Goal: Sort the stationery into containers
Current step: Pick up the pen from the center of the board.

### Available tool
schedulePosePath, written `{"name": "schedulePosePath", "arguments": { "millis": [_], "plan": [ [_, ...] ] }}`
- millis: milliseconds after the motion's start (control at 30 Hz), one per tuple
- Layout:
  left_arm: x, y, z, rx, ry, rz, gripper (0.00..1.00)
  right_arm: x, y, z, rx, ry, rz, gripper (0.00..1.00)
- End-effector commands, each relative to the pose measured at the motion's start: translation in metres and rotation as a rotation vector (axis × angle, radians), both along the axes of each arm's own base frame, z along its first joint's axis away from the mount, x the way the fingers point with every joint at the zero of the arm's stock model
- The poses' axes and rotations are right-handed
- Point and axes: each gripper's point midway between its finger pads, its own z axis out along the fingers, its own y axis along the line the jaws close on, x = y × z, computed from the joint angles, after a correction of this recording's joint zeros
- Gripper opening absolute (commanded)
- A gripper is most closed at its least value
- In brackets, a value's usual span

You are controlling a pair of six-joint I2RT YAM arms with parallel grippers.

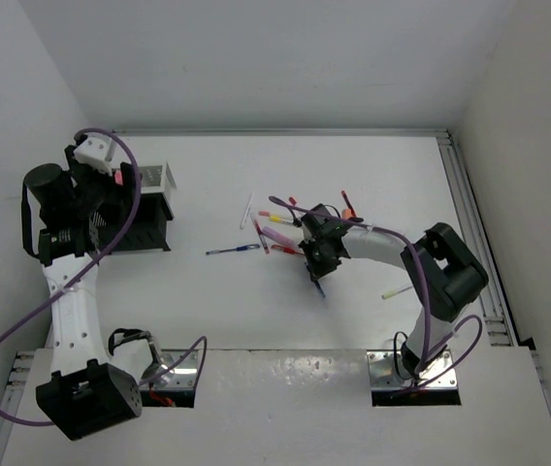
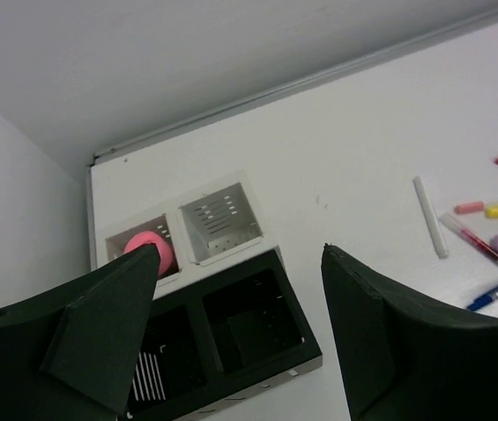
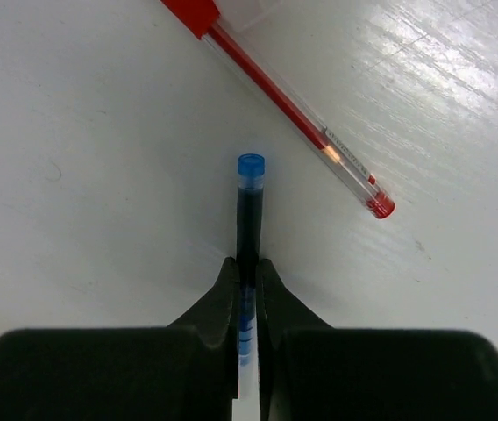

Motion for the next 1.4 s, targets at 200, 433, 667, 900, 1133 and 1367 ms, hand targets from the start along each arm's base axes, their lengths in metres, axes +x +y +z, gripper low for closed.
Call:
{"name": "schedulePosePath", "arguments": {
  "millis": [200,433,667,900,1133,1367],
  "plan": [
    [-0.069,-0.111,-0.031,0.483,-0.054,-0.782,0.77,-0.072,0.017,0.048,0.285,0.253,0.265,0.00],
    [-0.099,-0.196,-0.051,0.775,-0.103,-1.125,0.76,-0.052,0.066,0.114,0.531,0.353,0.292,0.00],
    [-0.125,-0.276,-0.062,0.900,-0.136,-1.369,0.75,0.009,0.102,0.139,0.699,0.404,0.066,0.00],
    [-0.145,-0.321,-0.091,0.989,-0.160,-1.514,0.70,0.012,0.103,0.149,0.755,0.505,-0.132,0.00],
    [-0.157,-0.346,-0.107,0.991,-0.164,-1.605,0.70,0.002,0.101,0.154,0.784,0.577,-0.186,0.00],
    [-0.172,-0.354,-0.135,1.035,-0.102,-1.731,0.66,-0.006,0.101,0.164,0.814,0.612,-0.189,0.00]
  ]
}}
